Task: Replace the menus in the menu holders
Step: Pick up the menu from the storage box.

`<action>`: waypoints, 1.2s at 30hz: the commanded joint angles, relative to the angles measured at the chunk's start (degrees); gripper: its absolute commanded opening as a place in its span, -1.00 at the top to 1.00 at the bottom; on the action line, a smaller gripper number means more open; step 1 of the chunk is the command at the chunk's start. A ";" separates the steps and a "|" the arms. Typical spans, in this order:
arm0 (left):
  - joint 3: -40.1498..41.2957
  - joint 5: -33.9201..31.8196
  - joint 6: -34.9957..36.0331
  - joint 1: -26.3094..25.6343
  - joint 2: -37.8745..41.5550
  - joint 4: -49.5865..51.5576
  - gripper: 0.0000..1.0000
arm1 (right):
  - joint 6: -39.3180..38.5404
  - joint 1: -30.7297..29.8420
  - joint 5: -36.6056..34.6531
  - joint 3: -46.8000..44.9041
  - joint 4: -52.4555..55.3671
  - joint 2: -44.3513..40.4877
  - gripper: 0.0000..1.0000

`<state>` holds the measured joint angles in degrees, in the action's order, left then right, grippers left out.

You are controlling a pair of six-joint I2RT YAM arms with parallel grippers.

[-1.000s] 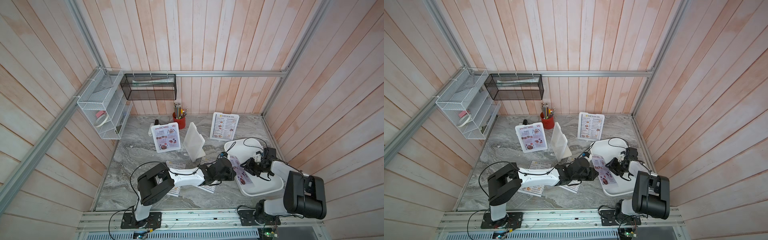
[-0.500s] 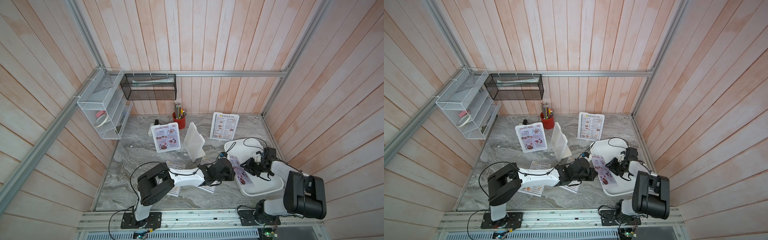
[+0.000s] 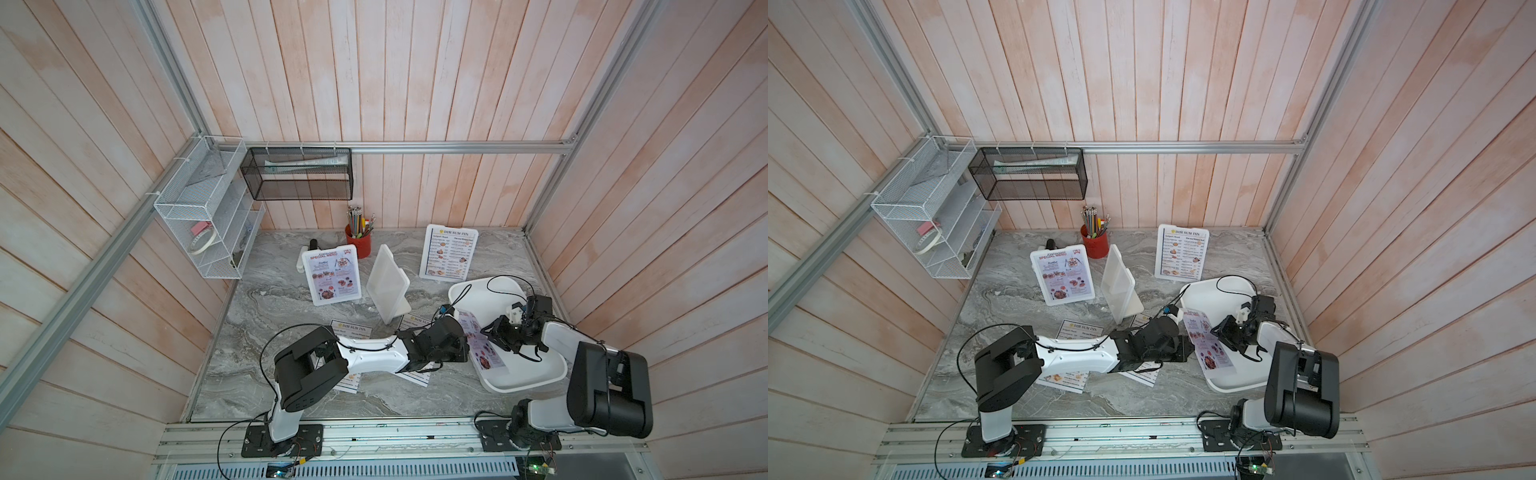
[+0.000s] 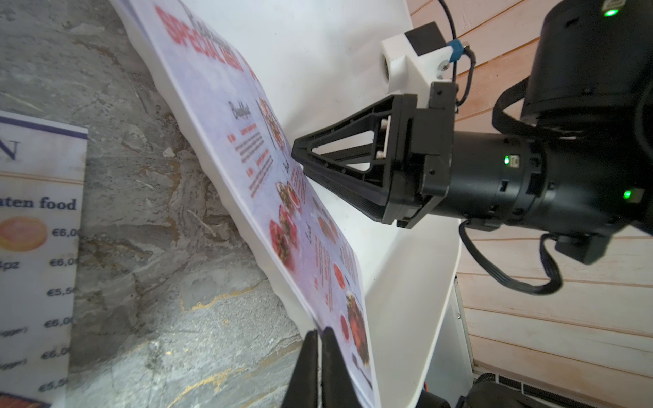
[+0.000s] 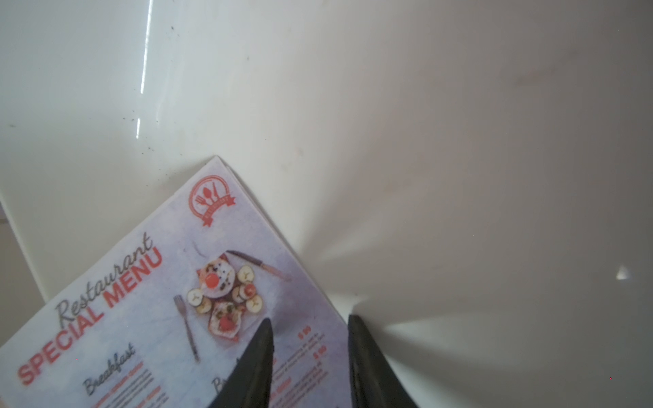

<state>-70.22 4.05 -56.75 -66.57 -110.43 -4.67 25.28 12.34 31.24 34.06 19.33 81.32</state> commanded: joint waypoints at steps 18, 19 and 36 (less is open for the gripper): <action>-1.19 -0.71 0.26 -0.24 -1.36 1.23 0.80 | -0.45 0.18 -1.92 -0.21 1.75 1.82 0.26; -1.37 -0.71 0.24 -0.15 -1.37 1.19 0.78 | -0.48 0.21 -1.93 -0.17 1.76 1.83 0.26; -0.85 0.14 -1.93 1.53 -1.84 -1.42 0.69 | -0.47 0.23 -1.76 -0.14 2.02 1.47 0.26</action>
<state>-70.72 4.08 -58.19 -65.45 -112.18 -4.40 25.28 12.38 31.64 34.28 19.27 81.76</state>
